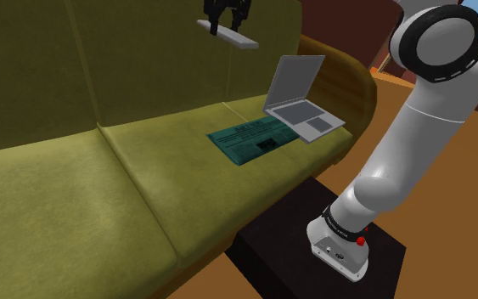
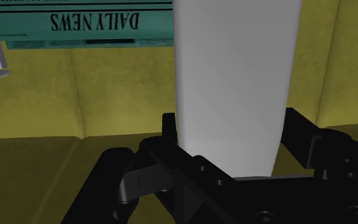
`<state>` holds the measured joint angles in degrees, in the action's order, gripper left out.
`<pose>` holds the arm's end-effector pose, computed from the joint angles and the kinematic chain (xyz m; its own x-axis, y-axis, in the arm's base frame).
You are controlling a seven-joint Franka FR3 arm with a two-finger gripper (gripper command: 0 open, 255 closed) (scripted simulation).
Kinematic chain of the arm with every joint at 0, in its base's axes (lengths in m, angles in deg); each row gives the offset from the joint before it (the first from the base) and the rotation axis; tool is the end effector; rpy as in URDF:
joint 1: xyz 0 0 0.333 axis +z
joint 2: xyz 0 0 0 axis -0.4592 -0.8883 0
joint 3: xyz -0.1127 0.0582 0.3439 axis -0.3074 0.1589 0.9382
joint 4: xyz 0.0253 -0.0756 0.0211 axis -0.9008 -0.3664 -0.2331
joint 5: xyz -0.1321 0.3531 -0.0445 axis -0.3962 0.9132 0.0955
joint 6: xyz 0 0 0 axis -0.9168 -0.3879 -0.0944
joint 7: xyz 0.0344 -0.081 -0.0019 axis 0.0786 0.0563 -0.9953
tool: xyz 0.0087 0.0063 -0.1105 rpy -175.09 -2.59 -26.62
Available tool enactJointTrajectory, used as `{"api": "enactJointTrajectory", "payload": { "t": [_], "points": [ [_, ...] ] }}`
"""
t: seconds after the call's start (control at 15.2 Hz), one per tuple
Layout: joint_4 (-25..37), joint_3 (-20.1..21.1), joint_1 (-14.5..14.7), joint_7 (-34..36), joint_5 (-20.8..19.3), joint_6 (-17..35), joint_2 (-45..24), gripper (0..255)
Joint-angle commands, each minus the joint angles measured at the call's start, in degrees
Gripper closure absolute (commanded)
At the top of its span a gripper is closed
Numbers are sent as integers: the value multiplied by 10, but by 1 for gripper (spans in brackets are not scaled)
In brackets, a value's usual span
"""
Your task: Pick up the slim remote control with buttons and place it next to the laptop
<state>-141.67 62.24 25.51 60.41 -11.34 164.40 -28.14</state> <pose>0.5455 0.1497 0.7180 0.9988 -0.0452 -0.0184 -0.0449 -0.9989 0.0161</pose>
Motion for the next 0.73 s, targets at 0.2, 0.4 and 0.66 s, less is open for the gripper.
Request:
{"api": "enactJointTrajectory", "payload": {
  "t": [0.2, 0.4, 0.66],
  "points": [
    [-23, -31, -43, -73, 8, 7, 19, 255],
    [-24, -49, -67, -114, 10, 8, 21, 255],
    [-14, -73, -97, -168, 9, 6, 14, 255]
  ]
}}
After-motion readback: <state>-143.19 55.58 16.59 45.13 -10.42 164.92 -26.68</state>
